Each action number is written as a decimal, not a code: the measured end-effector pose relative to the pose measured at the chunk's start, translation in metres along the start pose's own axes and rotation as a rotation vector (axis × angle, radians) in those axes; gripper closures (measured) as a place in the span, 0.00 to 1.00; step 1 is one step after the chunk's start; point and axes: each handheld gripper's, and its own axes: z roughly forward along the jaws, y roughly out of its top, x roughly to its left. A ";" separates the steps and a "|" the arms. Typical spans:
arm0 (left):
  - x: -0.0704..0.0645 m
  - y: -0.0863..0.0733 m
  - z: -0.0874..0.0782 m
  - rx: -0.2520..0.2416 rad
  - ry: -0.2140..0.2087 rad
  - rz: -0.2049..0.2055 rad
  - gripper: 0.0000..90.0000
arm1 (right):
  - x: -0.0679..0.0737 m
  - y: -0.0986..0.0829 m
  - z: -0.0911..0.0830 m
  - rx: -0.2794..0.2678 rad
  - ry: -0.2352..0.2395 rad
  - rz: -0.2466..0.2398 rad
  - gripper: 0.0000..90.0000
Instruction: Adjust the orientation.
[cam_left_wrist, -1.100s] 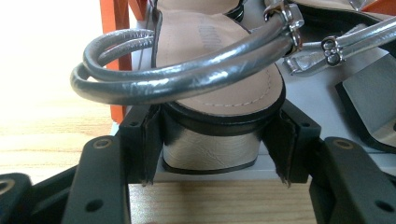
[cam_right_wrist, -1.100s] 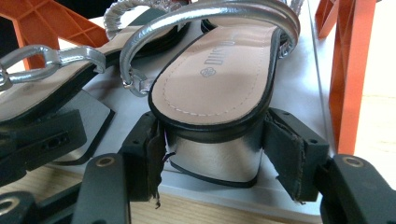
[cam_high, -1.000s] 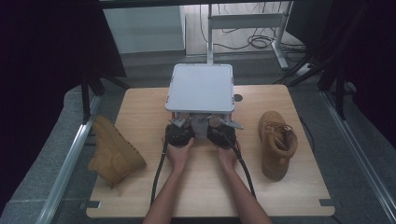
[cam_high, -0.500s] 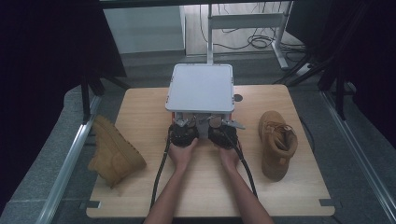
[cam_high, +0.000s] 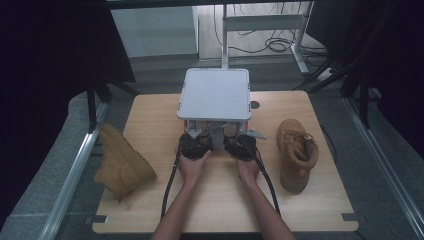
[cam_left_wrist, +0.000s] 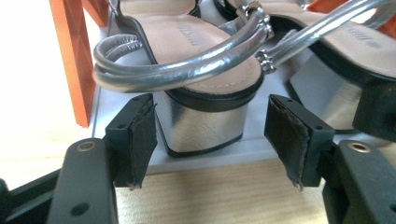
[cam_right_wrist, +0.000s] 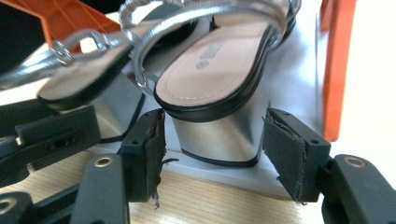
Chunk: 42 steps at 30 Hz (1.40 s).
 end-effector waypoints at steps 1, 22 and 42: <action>0.002 -0.001 -0.003 -0.006 -0.006 0.000 0.38 | 0.000 0.000 -0.003 -0.005 0.008 0.007 0.44; 0.034 -0.012 -0.002 0.018 -0.017 -0.050 0.97 | -0.017 -0.001 -0.009 -0.015 -0.065 -0.044 1.00; 0.031 -0.008 0.004 0.036 -0.039 -0.065 0.99 | 0.008 -0.002 0.010 -0.007 -0.046 -0.117 1.00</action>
